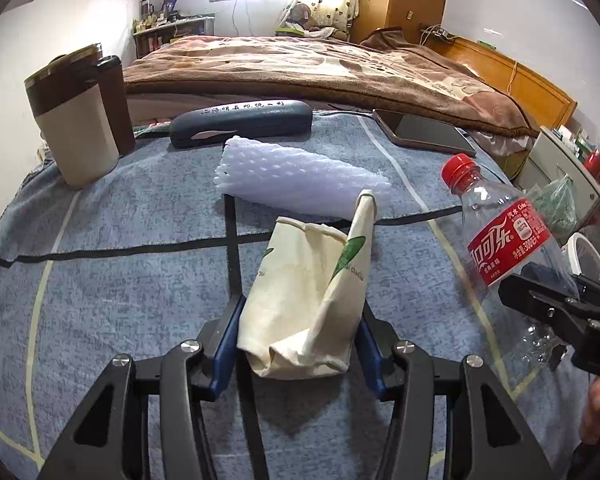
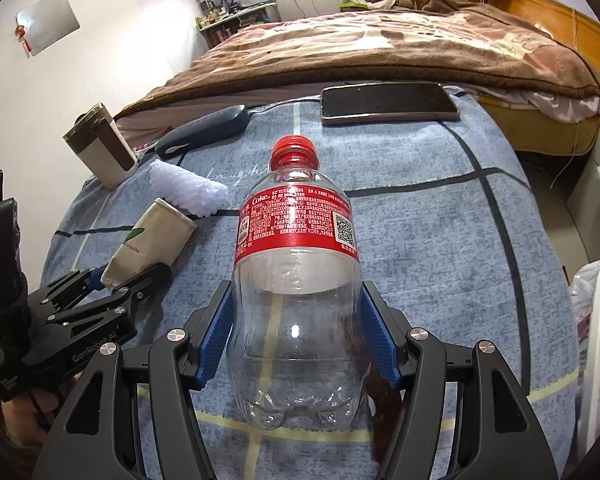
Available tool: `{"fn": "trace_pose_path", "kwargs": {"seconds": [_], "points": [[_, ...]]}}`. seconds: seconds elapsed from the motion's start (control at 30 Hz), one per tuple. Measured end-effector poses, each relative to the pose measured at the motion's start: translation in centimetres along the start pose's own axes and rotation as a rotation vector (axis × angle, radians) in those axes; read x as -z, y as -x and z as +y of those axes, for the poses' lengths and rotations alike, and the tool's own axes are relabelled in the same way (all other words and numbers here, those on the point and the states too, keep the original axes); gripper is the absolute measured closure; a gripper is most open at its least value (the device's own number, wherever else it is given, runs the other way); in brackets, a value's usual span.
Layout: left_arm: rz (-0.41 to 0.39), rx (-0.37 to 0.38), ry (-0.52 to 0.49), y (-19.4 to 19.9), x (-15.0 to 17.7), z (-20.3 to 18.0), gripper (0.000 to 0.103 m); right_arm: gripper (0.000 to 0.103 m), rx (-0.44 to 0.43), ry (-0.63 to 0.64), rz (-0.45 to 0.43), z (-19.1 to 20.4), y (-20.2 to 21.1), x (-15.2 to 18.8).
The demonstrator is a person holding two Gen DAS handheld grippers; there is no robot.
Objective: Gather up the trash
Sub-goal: 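Grasp the clear red-label water bottle with the right tool while the left tool grasps the cream cloth pouch, then carry the bottle and pouch over the white bin and open both tools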
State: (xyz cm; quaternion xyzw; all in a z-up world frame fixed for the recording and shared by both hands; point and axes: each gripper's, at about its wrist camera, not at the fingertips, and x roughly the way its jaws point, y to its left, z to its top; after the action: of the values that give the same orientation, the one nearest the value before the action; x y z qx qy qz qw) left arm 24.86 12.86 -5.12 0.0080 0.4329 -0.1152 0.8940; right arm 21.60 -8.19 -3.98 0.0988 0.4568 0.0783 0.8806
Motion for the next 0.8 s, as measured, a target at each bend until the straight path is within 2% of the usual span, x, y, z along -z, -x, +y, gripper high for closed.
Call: {"fn": "trace_pose_path", "kwargs": {"seconds": [0.37, 0.8], "points": [[-0.055, 0.011, 0.02, 3.1, 0.6, -1.3, 0.052, 0.04, -0.012, -0.001, -0.042, -0.6, 1.8, 0.4], [-0.117, 0.066, 0.016, 7.0, 1.0, -5.8, 0.052, 0.04, 0.022, 0.026, -0.117, -3.0, 6.6, 1.6]]}}
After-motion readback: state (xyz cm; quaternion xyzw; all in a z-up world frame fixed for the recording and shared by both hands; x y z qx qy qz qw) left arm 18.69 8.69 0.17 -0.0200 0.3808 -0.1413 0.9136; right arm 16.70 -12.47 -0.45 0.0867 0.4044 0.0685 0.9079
